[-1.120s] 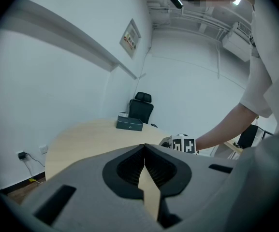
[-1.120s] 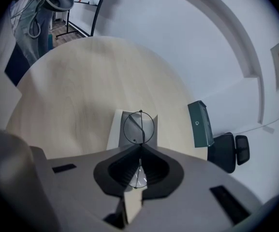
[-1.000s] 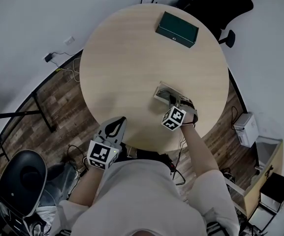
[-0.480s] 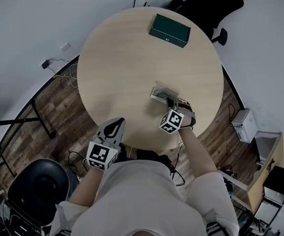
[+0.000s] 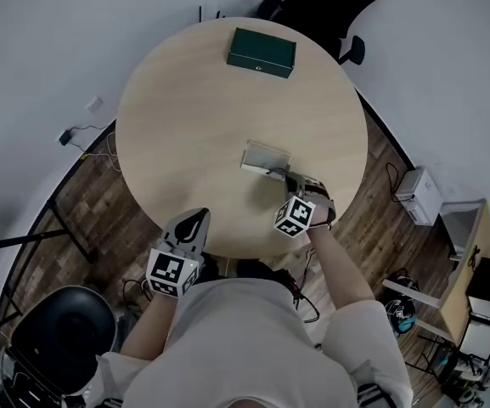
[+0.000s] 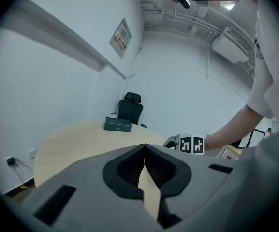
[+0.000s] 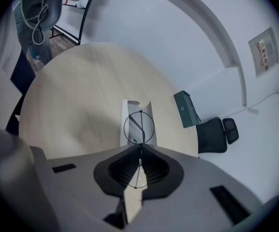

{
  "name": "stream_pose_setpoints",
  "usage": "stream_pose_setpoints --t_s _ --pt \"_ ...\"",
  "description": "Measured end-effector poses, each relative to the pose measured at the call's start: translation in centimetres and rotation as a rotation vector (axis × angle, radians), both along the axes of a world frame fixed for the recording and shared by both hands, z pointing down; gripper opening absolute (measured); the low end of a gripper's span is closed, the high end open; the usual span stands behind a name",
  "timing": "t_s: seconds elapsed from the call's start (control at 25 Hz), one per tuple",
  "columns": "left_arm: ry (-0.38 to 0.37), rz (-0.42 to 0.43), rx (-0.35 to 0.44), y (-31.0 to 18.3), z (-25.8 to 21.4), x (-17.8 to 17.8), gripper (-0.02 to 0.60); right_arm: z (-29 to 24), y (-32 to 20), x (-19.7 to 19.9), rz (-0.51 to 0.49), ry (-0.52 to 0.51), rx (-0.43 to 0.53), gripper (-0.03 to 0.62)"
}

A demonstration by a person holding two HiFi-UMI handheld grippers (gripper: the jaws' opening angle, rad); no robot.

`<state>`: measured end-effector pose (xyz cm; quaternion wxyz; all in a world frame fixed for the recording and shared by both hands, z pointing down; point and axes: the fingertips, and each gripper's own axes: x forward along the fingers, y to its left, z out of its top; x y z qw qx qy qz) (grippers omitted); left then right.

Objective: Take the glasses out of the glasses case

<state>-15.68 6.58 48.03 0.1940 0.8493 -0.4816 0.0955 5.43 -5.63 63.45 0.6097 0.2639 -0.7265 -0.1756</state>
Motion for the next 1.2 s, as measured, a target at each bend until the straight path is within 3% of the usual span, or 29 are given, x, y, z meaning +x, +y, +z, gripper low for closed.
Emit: stream_pose_setpoints --t_s 0.6,1.2 --pt "-0.029 0.107 -0.013 -1.2 0.0 7.9 0.009 3.9 2.1 10.6 0.135 0.015 -0.102 0.018" --pt "-0.054 0.117 -0.048 -2.6 1.2 13.4 0.009 7.7 1.1 13.9 0.098 0.003 -0.217 0.018"
